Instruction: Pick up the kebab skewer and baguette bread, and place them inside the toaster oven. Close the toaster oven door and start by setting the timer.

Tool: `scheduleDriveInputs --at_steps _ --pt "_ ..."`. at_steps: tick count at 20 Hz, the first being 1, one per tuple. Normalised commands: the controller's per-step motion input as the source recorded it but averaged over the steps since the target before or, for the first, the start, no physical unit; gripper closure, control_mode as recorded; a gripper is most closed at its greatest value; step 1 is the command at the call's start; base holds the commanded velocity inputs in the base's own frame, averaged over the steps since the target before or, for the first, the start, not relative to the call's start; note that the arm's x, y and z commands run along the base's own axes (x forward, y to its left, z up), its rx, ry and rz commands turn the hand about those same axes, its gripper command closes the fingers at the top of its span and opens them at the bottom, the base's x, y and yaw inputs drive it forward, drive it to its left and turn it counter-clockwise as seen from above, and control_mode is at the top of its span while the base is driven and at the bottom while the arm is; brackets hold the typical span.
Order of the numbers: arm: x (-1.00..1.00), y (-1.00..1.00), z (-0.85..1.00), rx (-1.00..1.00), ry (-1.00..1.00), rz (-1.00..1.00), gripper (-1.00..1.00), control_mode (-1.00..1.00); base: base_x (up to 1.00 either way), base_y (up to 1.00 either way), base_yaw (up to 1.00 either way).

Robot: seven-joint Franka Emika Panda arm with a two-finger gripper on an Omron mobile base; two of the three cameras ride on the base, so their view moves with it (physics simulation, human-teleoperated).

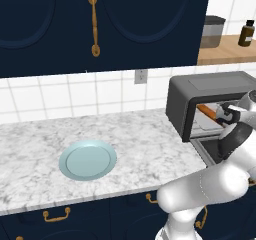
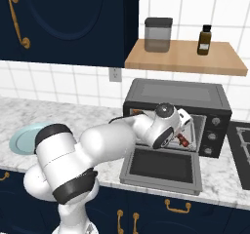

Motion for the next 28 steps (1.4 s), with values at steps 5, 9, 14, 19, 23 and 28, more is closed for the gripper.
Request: scheduleDriveInputs --at_steps 5,9,14,19,23,28 --pt "0.34 0.00 0.51 0.00 0.19 0.14 -1.00 -1.00 0.00 0.00 0.00" --pt "0.43 0.00 0.65 0.00 0.18 0.15 -1.00 -1.00 0.00 0.00 0.00" --pt "0.19 0.02 0.91 0.00 0.15 0.14 -1.00 -1.00 0.00 0.00 0.00" --pt "0.23 0.08 0.98 0.00 0.14 0.12 -1.00 -1.00 0.00 0.00 0.00" --pt "0.36 0.00 1.00 0.00 0.13 0.12 -1.00 -1.00 0.00 0.00 0.00" --pt "-0.07 0.00 0.62 0.00 0.15 0.06 -1.00 -1.00 0.00 0.00 0.00"
